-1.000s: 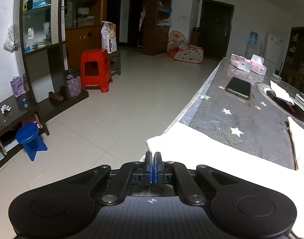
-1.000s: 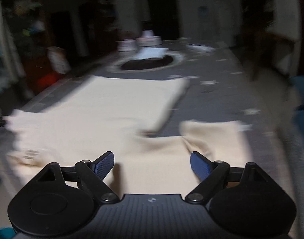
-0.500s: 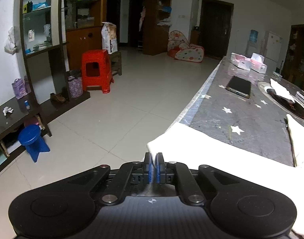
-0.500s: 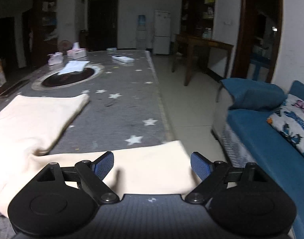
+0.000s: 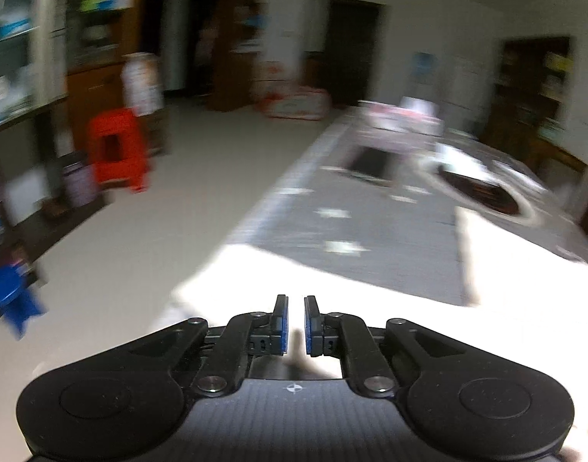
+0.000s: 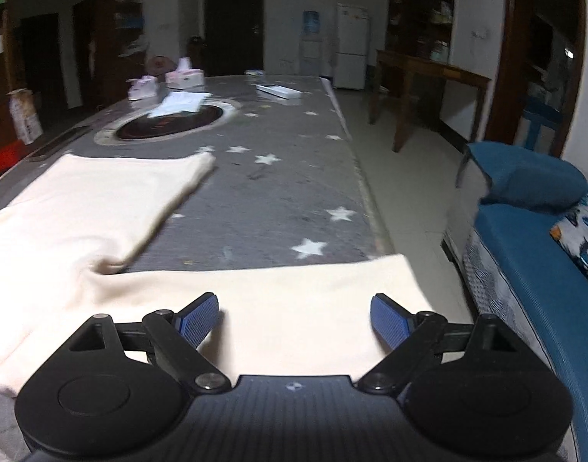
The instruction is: Fold clothes
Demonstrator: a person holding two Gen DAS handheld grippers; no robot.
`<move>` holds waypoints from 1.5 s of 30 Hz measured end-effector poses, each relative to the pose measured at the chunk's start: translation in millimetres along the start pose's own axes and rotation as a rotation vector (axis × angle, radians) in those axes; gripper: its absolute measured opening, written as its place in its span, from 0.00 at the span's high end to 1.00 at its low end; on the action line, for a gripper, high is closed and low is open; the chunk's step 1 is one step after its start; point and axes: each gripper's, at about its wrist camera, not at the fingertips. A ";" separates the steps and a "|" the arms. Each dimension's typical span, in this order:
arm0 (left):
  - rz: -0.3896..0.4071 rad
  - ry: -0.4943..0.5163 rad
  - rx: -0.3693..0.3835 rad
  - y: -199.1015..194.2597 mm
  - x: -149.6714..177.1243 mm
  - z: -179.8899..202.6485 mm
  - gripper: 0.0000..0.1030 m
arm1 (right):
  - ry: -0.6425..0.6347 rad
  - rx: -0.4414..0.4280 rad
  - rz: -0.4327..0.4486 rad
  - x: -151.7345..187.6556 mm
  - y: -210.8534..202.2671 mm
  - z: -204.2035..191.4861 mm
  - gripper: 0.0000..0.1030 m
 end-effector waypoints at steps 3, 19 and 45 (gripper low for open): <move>0.009 0.066 0.125 -6.7 -1.6 29.0 0.91 | -0.033 -0.065 0.009 -1.1 -5.6 -15.3 0.13; -0.072 0.405 0.469 -15.8 47.6 124.0 0.92 | -0.442 -0.383 0.004 0.7 -4.7 -142.5 0.13; -0.051 0.279 0.431 20.0 -13.5 129.8 0.86 | -0.449 -0.459 -0.028 -3.6 -2.0 -133.6 0.12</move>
Point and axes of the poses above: each gripper's, at about its wrist camera, not at the fingertips, and y roughly the way its jaws point, z to its right, x to its underside, and after that the axes turned 7 degrees about -x, right-handed
